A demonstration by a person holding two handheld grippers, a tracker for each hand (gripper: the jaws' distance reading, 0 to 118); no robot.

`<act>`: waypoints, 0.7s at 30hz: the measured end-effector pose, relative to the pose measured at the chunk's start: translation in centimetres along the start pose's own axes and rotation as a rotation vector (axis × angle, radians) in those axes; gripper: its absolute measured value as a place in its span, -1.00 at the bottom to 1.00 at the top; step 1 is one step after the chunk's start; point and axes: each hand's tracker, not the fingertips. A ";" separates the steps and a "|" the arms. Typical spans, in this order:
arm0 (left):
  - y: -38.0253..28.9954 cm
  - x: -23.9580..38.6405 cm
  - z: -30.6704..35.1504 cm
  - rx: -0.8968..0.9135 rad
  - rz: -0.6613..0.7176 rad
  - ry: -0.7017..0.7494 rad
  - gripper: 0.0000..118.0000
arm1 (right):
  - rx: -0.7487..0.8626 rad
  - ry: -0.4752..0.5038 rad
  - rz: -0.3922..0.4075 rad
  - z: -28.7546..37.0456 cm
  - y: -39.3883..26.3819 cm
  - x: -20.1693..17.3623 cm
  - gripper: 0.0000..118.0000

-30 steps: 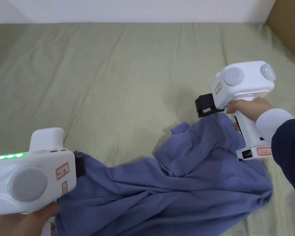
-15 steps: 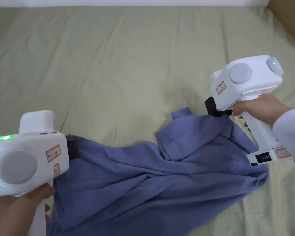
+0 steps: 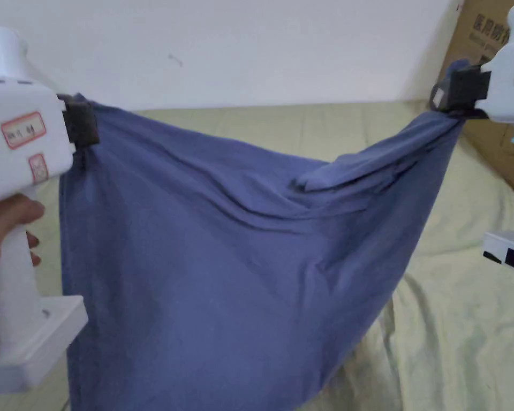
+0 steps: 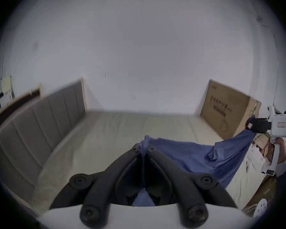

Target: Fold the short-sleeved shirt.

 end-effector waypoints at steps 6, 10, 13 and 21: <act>13.6 0.5 8.7 0.275 -0.053 0.000 -0.98 | 0.301 0.022 0.050 13.2 9.2 -2.3 -0.86; 20.1 1.6 12.0 0.339 -0.094 0.011 -0.98 | 0.394 0.003 0.096 18.3 13.6 -4.0 -0.86; 23.2 2.4 12.3 0.351 -0.122 0.018 -0.98 | 0.419 -0.019 0.108 19.3 16.3 -4.5 -0.86; 26.4 2.4 4.4 0.240 -0.110 0.046 -0.98 | 0.334 -0.111 0.136 12.7 20.2 -4.1 -0.86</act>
